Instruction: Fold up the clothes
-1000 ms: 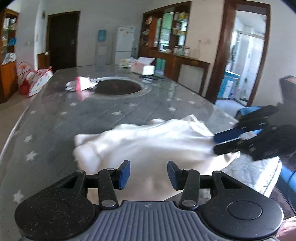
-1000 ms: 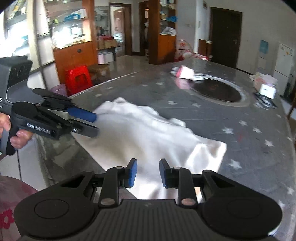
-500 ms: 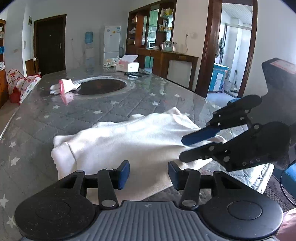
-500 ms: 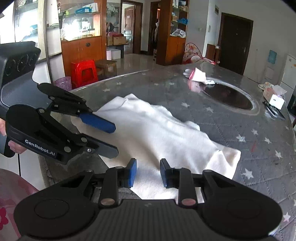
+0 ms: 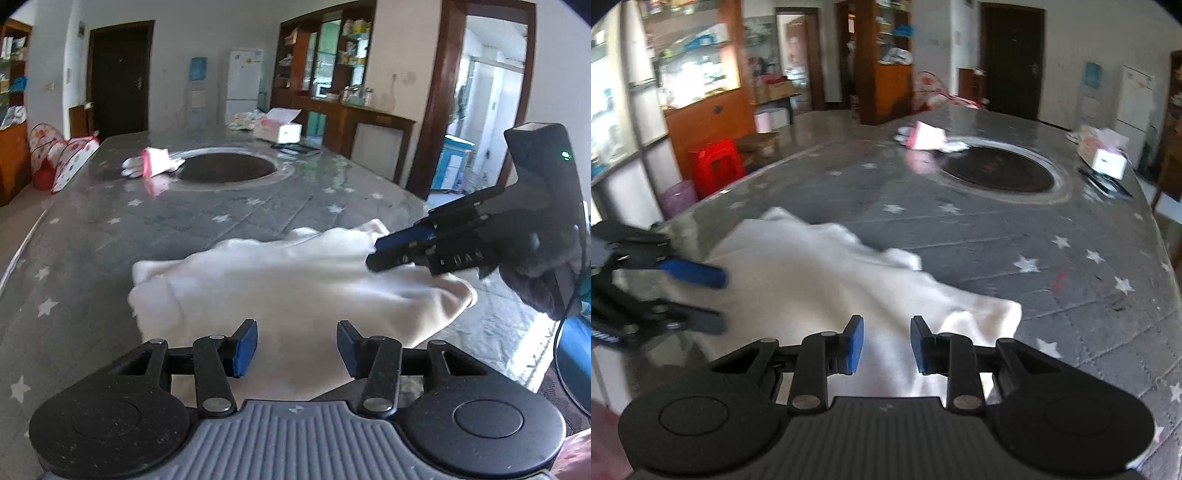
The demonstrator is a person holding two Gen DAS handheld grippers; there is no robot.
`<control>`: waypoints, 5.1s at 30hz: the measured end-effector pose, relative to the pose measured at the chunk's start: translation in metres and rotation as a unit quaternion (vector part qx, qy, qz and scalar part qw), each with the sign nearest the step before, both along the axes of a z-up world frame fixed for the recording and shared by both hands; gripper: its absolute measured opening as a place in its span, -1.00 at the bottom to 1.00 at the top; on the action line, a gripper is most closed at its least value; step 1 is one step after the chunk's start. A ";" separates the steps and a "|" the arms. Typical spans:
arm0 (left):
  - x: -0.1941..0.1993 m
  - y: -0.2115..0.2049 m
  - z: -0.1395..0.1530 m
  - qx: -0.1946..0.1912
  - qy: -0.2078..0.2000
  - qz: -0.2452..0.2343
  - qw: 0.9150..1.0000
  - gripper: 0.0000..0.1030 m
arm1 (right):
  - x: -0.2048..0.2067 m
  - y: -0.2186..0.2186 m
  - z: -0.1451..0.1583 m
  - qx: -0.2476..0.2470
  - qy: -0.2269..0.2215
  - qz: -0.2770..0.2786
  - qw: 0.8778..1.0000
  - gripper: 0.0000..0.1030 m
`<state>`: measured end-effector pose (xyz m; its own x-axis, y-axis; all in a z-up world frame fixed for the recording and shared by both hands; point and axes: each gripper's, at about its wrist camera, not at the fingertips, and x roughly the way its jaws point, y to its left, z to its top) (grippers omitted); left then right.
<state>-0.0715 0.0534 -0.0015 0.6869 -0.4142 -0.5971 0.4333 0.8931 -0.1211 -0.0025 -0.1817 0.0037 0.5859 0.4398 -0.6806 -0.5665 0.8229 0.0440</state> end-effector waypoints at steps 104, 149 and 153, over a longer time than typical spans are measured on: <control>0.056 0.099 -0.038 -0.345 0.229 0.230 0.881 -0.55 | -0.061 0.084 0.021 0.047 -0.039 0.141 0.988 0.04; 0.060 0.026 0.024 -0.138 0.098 0.130 0.977 -0.69 | -0.020 -0.069 0.008 0.134 -0.016 -0.162 0.978 -0.81; 0.070 0.007 0.035 -0.129 0.087 0.113 0.981 -0.69 | -0.024 -0.079 0.022 0.126 -0.034 -0.175 0.976 -0.81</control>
